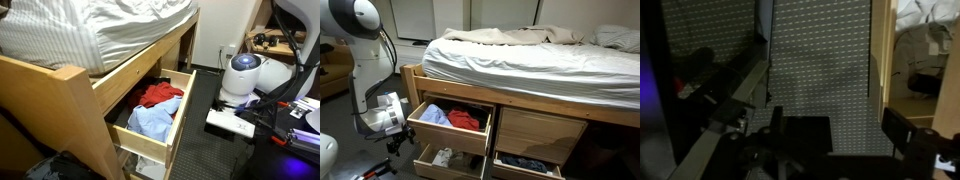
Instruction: Close the drawer
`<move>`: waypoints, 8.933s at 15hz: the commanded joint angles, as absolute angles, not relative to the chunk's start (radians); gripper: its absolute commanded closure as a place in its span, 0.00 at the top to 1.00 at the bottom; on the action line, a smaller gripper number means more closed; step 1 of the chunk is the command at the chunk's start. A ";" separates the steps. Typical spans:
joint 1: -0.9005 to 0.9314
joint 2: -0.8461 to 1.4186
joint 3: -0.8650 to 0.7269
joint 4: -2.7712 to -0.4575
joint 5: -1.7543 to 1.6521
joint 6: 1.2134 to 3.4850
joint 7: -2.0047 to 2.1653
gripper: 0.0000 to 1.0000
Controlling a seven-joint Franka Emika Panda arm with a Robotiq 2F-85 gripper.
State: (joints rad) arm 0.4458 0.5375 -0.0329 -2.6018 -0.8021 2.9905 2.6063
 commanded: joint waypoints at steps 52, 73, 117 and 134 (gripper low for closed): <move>1.154 1.093 -0.365 -2.072 0.653 3.454 1.910 1.00; 1.415 1.510 -0.638 -1.804 0.939 3.453 2.099 1.00; 1.248 1.495 -0.643 -1.653 0.931 3.439 1.805 1.00; 0.812 1.481 -0.234 -1.343 0.548 3.380 1.606 1.00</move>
